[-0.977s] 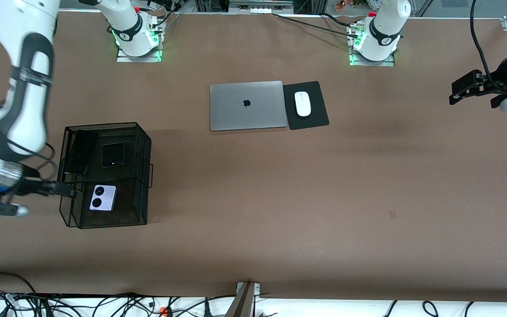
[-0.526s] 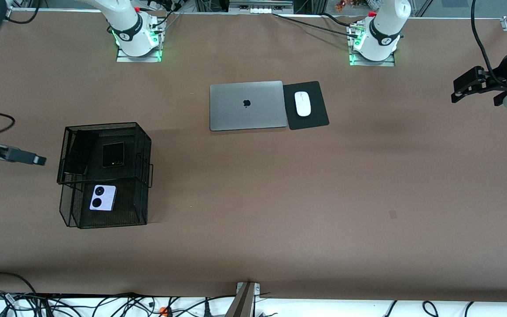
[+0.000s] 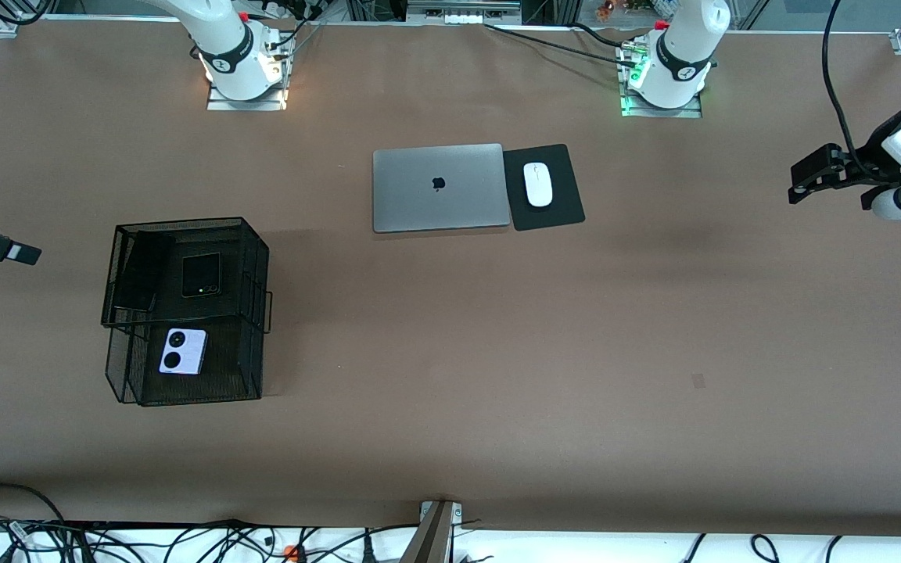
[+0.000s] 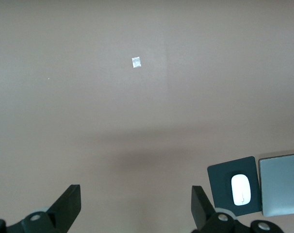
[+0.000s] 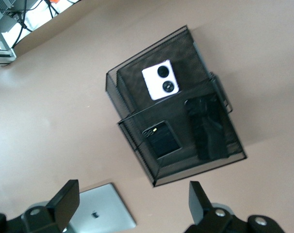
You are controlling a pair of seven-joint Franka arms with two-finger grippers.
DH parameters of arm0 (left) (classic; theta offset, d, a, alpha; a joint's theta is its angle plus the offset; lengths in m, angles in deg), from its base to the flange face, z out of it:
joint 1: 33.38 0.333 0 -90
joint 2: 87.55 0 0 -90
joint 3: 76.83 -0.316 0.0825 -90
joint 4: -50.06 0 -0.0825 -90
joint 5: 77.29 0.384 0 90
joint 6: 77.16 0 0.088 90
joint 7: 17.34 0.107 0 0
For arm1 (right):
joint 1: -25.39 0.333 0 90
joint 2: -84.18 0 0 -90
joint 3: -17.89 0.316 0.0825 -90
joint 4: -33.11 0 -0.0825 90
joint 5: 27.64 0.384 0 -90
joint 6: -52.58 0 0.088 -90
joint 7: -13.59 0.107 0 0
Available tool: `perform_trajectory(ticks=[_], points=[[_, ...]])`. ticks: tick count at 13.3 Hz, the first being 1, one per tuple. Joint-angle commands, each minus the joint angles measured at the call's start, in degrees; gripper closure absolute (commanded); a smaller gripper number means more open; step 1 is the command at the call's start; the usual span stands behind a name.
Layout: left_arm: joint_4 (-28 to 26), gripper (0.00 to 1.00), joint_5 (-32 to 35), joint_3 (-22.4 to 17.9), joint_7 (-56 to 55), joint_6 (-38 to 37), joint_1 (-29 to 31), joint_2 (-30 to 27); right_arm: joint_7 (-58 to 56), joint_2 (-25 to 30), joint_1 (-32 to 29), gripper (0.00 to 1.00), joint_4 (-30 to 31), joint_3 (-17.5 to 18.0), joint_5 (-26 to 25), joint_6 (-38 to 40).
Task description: Place phones with both arms
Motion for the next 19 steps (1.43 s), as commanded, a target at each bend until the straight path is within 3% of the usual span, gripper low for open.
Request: perform_trajectory(ticks=[1,2,3,4,5,7,9,10,15,17,19], points=[[-0.47,0.00,-0.81,-0.95,1.02,0.51,-0.37,-0.94,3.49,0.06,-11.67,0.00,-8.22,17.40,-9.29,4.95],[-0.47,0.00,-0.81,-1.04,1.11,0.51,-0.28,-0.94,3.59,1.81,-14.93,0.00,-8.05,25.92,-18.05,4.78],[-0.47,0.00,-0.81,-1.13,1.11,0.51,-0.20,-0.94,3.24,3.22,-20.01,0.00,-7.79,36.70,-26.84,4.34],[-0.47,0.00,-0.81,-1.21,1.11,0.69,-0.20,-0.85,3.23,4.10,-25.36,0.00,-7.35,46.30,-32.76,3.81],[-0.47,0.00,-0.81,-1.21,1.11,0.69,-0.11,-0.85,3.32,5.24,-28.29,0.00,-5.26,50.48,-34.30,2.77],[-0.29,0.00,-0.81,-1.13,1.11,0.34,-0.11,-1.02,3.32,10.58,-29.72,0.00,5.24,50.70,-33.96,-3.71],[-0.38,0.00,-0.81,-1.13,1.11,0.16,-0.11,-1.20,3.24,19.36,-30.77,0.00,21.75,50.96,-33.96,-15.47],[-0.38,0.00,-0.81,-0.95,0.94,0.07,-0.11,-1.20,3.15,22.27,-31.04,0.00,27.14,51.05,-33.96,-19.88],[-0.47,0.00,-0.72,-0.69,0.85,-0.63,-0.19,-1.20,-3.95,24.23,-32.63,0.00,31.14,51.58,-33.96,-27.72],[-0.47,0.00,-0.72,-0.69,0.94,-0.72,-0.11,-1.20,-4.15,26.51,-32.63,0.00,37.01,51.67,-33.87,-33.86],[-0.47,0.00,-0.72,-0.69,0.85,-0.89,-0.11,-1.20,-3.89,26.00,-32.63,0.00,37.04,51.67,-33.87,-34.51]])
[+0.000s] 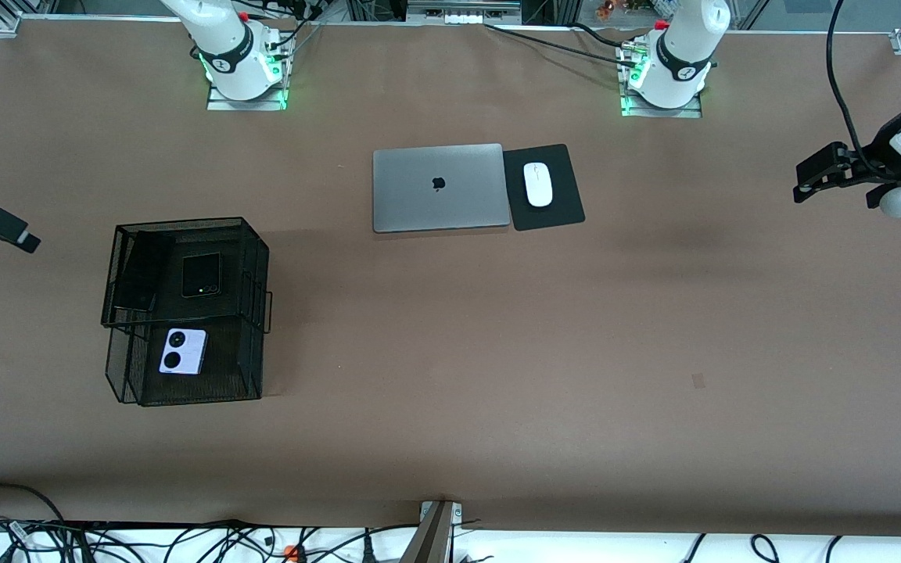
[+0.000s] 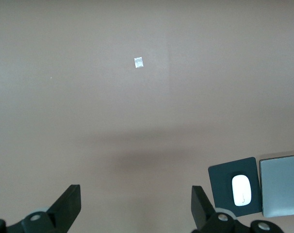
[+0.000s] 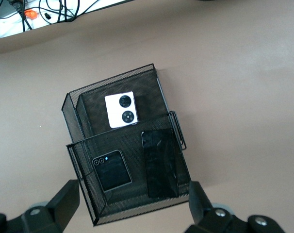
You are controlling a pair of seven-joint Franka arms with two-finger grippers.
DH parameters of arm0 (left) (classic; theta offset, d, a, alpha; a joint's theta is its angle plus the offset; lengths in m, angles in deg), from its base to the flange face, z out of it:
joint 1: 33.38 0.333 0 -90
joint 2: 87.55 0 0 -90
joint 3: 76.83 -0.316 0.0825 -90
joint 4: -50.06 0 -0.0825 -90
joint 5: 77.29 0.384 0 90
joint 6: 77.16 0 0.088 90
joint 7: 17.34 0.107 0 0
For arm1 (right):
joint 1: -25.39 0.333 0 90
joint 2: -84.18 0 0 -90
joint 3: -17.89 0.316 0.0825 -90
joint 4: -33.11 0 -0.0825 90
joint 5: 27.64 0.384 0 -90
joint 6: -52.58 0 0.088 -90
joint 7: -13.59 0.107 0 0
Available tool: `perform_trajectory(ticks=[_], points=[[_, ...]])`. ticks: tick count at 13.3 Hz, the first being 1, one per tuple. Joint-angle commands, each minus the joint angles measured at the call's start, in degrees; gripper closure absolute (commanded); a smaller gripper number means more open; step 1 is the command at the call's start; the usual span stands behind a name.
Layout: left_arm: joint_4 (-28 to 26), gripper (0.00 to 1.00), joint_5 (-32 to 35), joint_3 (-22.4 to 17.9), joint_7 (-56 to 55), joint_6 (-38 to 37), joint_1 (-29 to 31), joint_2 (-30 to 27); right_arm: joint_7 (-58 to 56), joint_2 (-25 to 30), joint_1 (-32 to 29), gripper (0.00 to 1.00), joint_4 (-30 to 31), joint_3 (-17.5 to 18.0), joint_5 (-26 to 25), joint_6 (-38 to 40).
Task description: Place phones with both arms
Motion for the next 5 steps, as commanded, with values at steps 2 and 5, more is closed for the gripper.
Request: perform_trajectory(ticks=[2,5], points=[[-0.40,0.00,-0.72,-0.11,0.84,-1.11,-0.11,-0.99,-0.39,1.66,-1.18,0.00,2.96,1.33,-0.49,-1.96],[-0.32,0.00,-0.72,0.06,0.58,-1.38,-0.11,-0.99,-0.04,0.96,-1.18,0.00,2.79,1.33,1.96,-1.96]])
